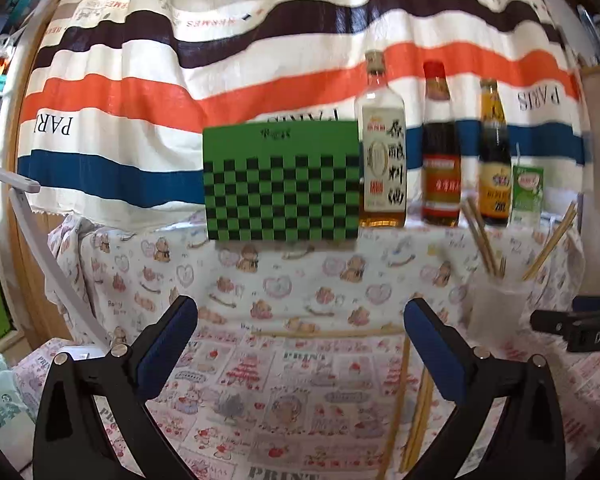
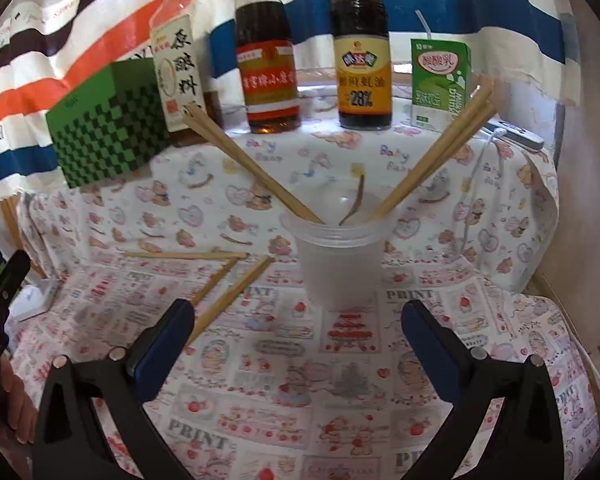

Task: Organize utensils
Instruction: 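Move both open tools back down toward the chopstick pile, then lower the right tool onto a wooden chopstick, close on it and lift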

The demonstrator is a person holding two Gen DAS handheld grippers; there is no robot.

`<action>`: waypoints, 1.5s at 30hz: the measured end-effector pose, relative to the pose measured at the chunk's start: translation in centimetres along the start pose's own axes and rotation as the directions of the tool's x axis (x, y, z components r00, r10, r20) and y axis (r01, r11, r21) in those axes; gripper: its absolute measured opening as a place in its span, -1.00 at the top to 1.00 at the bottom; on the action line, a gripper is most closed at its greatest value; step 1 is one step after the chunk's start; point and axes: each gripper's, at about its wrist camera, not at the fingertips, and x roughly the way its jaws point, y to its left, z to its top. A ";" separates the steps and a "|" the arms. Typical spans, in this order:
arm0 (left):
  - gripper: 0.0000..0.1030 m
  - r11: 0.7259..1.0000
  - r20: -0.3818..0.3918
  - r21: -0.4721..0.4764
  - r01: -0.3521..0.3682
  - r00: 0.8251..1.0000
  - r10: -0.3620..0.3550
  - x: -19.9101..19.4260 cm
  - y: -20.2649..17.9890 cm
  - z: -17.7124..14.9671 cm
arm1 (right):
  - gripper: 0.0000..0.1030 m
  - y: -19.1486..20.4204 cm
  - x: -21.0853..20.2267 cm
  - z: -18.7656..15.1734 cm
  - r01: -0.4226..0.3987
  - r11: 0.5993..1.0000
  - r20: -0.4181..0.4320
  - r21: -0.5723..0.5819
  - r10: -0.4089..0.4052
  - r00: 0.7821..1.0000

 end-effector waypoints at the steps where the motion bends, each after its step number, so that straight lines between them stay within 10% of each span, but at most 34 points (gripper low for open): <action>1: -0.99 0.999 -0.005 0.017 -0.039 0.999 0.039 0.3 -0.3 -0.4 | -1.00 0.1 0.3 -0.1 0.001 1.000 -0.010 0.004 -0.001 1.000; 13: -0.99 0.997 -0.095 -0.072 -0.032 0.995 0.026 1.7 1.3 -1.1 | -1.00 1.0 2.5 -1.3 -0.039 0.999 -0.124 -0.017 0.037 0.992; 30: -0.99 0.994 -0.136 -0.104 -0.036 0.991 0.021 2.3 2.8 -1.3 | -1.00 10.2 4.5 -3.8 -0.039 0.917 -0.245 -0.397 -0.065 0.967; 45: -0.99 0.995 -0.128 -0.065 -0.069 0.990 0.060 2.2 2.0 -1.3 | -1.00 9.9 8.5 -1.5 -0.028 0.979 -0.376 -0.202 -0.051 0.925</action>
